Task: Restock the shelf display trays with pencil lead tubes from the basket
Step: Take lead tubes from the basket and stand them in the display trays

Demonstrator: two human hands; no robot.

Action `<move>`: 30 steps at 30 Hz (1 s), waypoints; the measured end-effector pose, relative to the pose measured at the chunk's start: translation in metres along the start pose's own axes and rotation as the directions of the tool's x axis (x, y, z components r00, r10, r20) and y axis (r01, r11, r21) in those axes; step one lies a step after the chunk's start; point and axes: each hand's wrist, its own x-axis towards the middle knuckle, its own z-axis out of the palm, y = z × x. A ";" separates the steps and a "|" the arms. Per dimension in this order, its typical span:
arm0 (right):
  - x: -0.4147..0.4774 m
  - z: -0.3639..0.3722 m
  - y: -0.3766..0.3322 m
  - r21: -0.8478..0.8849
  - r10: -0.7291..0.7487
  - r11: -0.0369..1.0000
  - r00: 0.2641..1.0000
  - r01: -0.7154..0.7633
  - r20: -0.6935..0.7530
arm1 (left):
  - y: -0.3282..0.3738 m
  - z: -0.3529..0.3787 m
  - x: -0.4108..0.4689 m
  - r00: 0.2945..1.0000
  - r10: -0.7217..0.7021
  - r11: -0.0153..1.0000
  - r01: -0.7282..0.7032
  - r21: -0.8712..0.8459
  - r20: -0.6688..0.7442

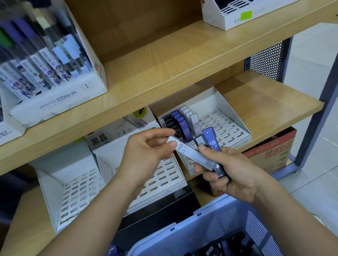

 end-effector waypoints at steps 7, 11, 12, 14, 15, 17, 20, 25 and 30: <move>0.004 0.006 0.007 -0.121 -0.030 0.992 0.998 0.022 -0.059 | -0.007 -0.019 -0.006 0.983 -0.122 0.971 0.147 -0.189 0.137; 0.008 0.007 0.014 -0.128 -0.040 0.991 0.993 0.026 -0.110 | -0.012 -0.021 -0.007 0.975 -0.139 0.975 0.164 -0.147 0.171; 0.008 0.006 0.015 -0.140 -0.048 0.990 0.992 0.031 -0.118 | -0.013 -0.021 -0.007 0.974 -0.144 0.976 0.169 -0.138 0.177; 0.010 0.004 0.016 -0.174 -0.065 0.984 0.989 0.041 -0.135 | -0.017 -0.018 -0.007 0.971 -0.157 0.977 0.179 -0.112 0.182; 0.010 0.003 0.016 -0.190 -0.075 0.981 0.986 0.046 -0.147 | -0.018 -0.016 -0.007 0.973 -0.157 0.980 0.175 -0.096 0.170; 0.011 0.002 0.015 -0.190 -0.089 0.980 0.977 0.052 -0.191 | -0.017 -0.011 -0.005 0.986 -0.134 0.988 0.141 -0.065 0.102; 0.012 -0.004 0.011 -0.082 -0.098 0.994 0.942 0.076 -0.320 | -0.010 -0.007 0.003 0.998 -0.036 0.998 0.038 0.043 -0.046; 0.011 -0.019 0.003 0.101 -0.159 0.968 0.869 0.231 -0.469 | 0.001 0.010 0.033 0.973 0.219 0.900 -0.174 0.400 -0.068; 0.012 -0.023 0.004 0.122 -0.179 0.954 0.845 0.275 -0.503 | 0.009 0.040 0.061 0.916 0.399 0.672 -0.312 0.672 0.026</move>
